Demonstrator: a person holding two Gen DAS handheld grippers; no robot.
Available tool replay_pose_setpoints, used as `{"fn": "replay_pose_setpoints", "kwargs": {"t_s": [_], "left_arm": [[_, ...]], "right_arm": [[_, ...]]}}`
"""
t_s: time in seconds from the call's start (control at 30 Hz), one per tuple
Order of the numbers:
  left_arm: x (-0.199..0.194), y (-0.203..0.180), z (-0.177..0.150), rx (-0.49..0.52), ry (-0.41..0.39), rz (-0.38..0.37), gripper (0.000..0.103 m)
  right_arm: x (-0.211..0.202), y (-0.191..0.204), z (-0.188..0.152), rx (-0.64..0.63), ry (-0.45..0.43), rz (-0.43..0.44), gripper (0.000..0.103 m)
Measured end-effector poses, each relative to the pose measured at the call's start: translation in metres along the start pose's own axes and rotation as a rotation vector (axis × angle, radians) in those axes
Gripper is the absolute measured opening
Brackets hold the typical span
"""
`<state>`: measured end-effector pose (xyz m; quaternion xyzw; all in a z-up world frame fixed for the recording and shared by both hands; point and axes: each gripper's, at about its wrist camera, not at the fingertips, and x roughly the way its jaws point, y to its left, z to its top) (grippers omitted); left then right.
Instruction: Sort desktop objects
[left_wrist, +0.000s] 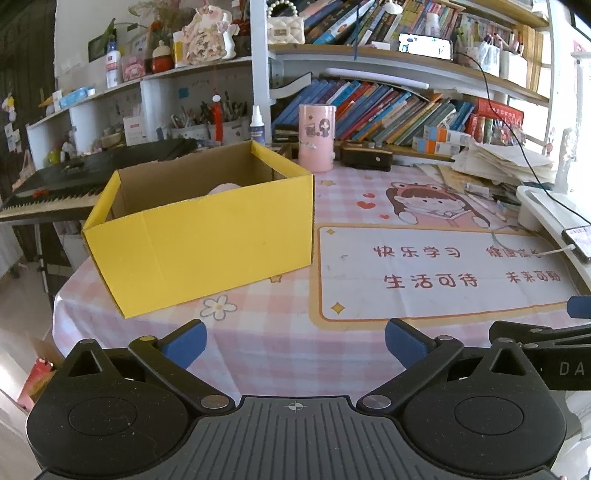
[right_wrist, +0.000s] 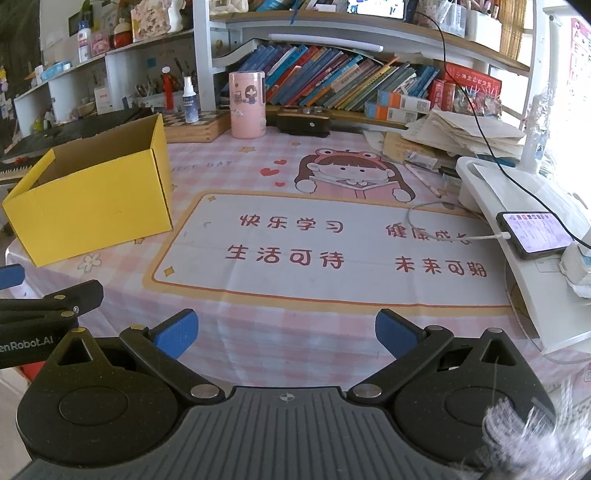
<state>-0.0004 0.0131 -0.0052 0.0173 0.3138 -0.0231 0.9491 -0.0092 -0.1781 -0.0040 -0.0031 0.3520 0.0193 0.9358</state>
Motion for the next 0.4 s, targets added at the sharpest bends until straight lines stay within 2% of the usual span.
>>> {"fn": "replay_pose_setpoints", "kwargs": {"t_s": [0.4], "left_arm": [[0.0028, 0.0094, 0.0001, -0.035, 0.003, 0.018, 0.103]], "right_arm": [[0.0058, 0.0043, 0.0005, -0.011, 0.02, 0.006, 0.103]]}}
